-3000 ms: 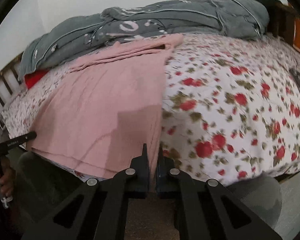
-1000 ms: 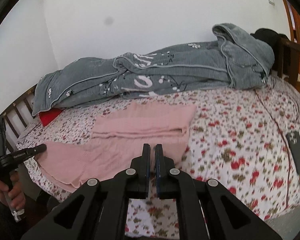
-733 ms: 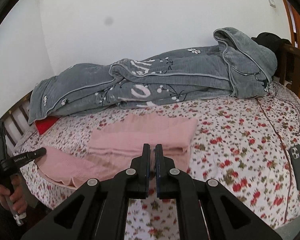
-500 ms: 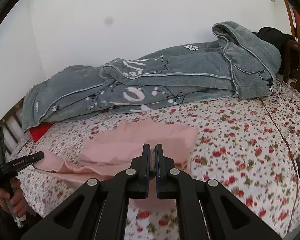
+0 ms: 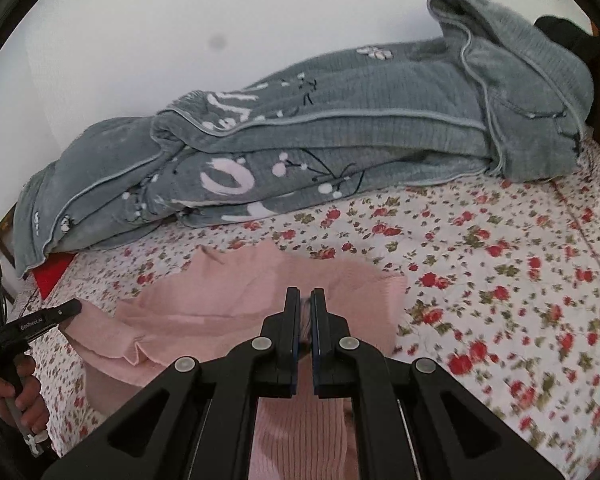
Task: Fold small clothes
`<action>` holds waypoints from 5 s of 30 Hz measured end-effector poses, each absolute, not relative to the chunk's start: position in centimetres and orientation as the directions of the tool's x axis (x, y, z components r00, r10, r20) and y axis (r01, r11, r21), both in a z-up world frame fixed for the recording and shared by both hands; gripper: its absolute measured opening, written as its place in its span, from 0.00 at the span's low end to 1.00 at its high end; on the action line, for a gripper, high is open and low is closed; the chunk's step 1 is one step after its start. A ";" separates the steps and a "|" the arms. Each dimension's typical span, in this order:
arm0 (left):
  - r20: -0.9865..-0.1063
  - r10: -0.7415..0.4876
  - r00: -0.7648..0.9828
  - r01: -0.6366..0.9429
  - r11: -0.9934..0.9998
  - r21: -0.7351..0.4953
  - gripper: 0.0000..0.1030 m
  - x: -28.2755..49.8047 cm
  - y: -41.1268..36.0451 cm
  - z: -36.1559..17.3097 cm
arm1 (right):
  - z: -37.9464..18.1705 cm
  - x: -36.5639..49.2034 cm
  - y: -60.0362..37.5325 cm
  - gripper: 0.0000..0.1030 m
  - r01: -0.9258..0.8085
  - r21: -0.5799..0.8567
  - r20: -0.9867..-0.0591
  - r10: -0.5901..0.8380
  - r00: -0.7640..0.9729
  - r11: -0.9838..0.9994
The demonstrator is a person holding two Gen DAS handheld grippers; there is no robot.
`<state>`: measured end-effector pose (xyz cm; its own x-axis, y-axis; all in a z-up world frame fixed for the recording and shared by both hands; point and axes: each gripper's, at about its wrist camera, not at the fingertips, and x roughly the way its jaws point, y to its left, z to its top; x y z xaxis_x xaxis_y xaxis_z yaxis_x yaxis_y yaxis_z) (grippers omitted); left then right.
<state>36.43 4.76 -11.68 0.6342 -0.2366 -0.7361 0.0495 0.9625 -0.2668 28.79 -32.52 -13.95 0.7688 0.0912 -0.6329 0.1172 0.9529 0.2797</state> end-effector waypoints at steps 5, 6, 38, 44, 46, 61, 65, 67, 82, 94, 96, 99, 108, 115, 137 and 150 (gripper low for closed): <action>-0.763 -0.241 0.600 0.026 0.959 -0.282 0.08 39.9 4.3 -13.8 | -16.2 32.7 -33.3 0.04 0.130 0.299 -0.668 0.110 0.736 0.945; -0.768 -0.242 0.593 0.018 0.957 -0.288 0.08 40.5 4.3 -14.3 | -16.7 33.4 -33.4 0.05 0.134 0.298 -0.677 0.111 0.727 0.945; -0.803 -0.164 0.573 0.139 0.985 -0.102 0.11 44.9 0.6 -17.7 | -20.3 37.1 -34.2 0.04 0.051 0.255 -0.680 0.141 0.719 0.966; -0.778 -0.195 0.597 0.131 0.981 -0.146 0.07 45.7 1.7 -17.7 | -21.3 38.3 -35.0 0.04 0.099 0.242 -0.710 0.106 0.696 0.965; -0.782 -0.205 0.589 0.126 0.979 -0.161 0.07 46.0 1.6 -18.1 | -22.8 39.0 -35.1 0.04 0.123 0.232 -0.749 0.097 0.655 0.965; -0.817 -0.111 0.565 0.129 0.991 -0.045 0.12 47.3 -0.1 -20.3 | -23.9 39.4 -35.4 0.05 0.145 0.188 -0.781 0.058 0.621 0.971; -0.826 -0.121 0.551 0.122 0.990 -0.063 0.21 46.8 0.1 -19.8 | -23.1 38.9 -35.4 0.15 0.149 0.180 -0.779 0.049 0.625 0.972; -0.824 -0.128 0.552 0.118 0.990 -0.075 0.29 45.8 0.6 -19.2 | -22.6 38.4 -35.7 0.21 0.152 0.181 -0.773 0.045 0.633 0.972; -0.805 -0.211 0.554 0.054 0.974 -0.218 0.67 37.6 5.3 -17.3 | -20.1 28.7 -37.5 0.70 0.143 0.265 -0.734 0.104 0.671 0.954; -0.824 -0.243 0.511 0.053 0.966 -0.252 0.71 34.7 6.1 -20.3 | -23.9 28.4 -34.3 0.70 0.130 0.359 -0.758 0.207 0.619 0.924; -0.817 -0.263 0.513 0.047 0.959 -0.280 0.72 35.0 6.3 -20.6 | -24.0 28.5 -34.2 0.70 0.132 0.348 -0.755 0.194 0.627 0.928; -0.818 -0.263 0.511 0.063 0.961 -0.269 0.72 36.0 5.7 -20.8 | -24.2 29.1 -33.9 0.70 0.138 0.330 -0.759 0.175 0.627 0.934; -0.817 -0.254 0.517 0.090 0.966 -0.244 0.54 38.2 3.9 -21.1 | -24.4 30.7 -33.4 0.64 0.134 0.278 -0.770 0.137 0.624 0.951; -0.806 -0.240 0.541 0.095 0.970 -0.225 0.23 38.4 3.2 -20.2 | -24.2 31.0 -33.8 0.30 0.123 0.319 -0.745 0.169 0.645 0.940; -0.802 -0.264 0.536 0.128 0.964 -0.232 0.21 29.8 1.1 -16.4 | -20.6 21.2 -36.2 0.21 0.086 0.357 -0.681 0.197 0.706 0.930; -0.845 -0.210 0.493 0.057 0.976 -0.209 0.39 27.8 1.9 -17.7 | -22.0 18.6 -36.9 0.38 0.191 0.357 -0.717 0.137 0.683 0.915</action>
<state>27.80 1.95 -17.67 0.4928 -0.2095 -0.8445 0.0569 0.9763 -0.2090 18.64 -36.94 -22.02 0.6830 0.1372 -0.7174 0.1907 0.9146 0.3565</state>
